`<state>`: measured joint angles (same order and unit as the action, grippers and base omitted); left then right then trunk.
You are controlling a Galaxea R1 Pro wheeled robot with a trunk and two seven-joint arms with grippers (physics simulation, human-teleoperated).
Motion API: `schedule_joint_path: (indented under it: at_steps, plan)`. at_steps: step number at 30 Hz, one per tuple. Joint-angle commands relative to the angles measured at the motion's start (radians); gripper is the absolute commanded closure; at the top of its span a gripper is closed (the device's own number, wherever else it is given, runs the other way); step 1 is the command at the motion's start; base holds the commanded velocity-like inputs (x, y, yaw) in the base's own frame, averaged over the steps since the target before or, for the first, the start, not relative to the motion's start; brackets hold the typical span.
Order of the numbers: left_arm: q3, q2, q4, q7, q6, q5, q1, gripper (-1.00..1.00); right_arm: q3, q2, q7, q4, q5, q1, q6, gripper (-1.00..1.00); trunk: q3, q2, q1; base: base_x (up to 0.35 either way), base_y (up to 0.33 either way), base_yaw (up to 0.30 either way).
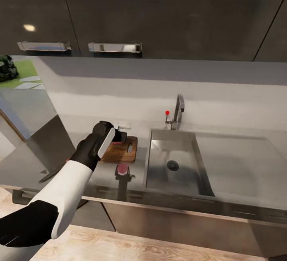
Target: In the kitchen, take the Vidalia onion out of the sink, dice it on the chopping board with the paring knife, put the diced onion into the bowl on the countertop, then place both the paring knife and the chopping board into the sink.
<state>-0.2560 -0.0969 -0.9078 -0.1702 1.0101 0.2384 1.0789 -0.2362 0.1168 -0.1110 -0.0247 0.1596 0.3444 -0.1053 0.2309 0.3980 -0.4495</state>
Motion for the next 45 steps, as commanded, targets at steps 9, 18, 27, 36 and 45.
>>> schedule_joint_path:
  at_steps: [9,18,27,36,45]
  plan:
    - [-0.001,0.0,0.049,-0.009,0.001,0.01,0.001,1.0,-0.007,-0.001,-0.001,-0.004,0.013,0.001,-0.078,-1.0,0.002,0.002,-0.001,0.0,0.001,-0.001]
    - [0.0,0.0,0.05,-0.009,-0.001,0.009,0.001,1.0,-0.008,0.001,0.0,-0.007,0.014,0.001,-0.162,-1.0,0.002,0.002,-0.001,0.0,0.0,0.0]
    - [0.0,0.002,0.054,-0.011,-0.002,0.007,0.001,1.0,-0.011,0.002,0.001,-0.01,0.012,0.001,-0.281,-1.0,0.002,0.002,-0.001,0.0,0.0,0.0]
    - [0.0,0.031,0.095,-0.011,-0.005,0.002,0.001,1.0,-0.008,0.004,0.001,-0.01,0.013,0.001,-0.36,-1.0,0.002,0.002,-0.001,0.0,0.0,0.0]
    - [0.0,0.057,0.124,-0.011,-0.005,0.001,0.001,1.0,-0.008,0.004,0.001,-0.009,0.014,0.001,-0.376,-1.0,0.002,0.002,-0.001,0.0,0.0,0.0]
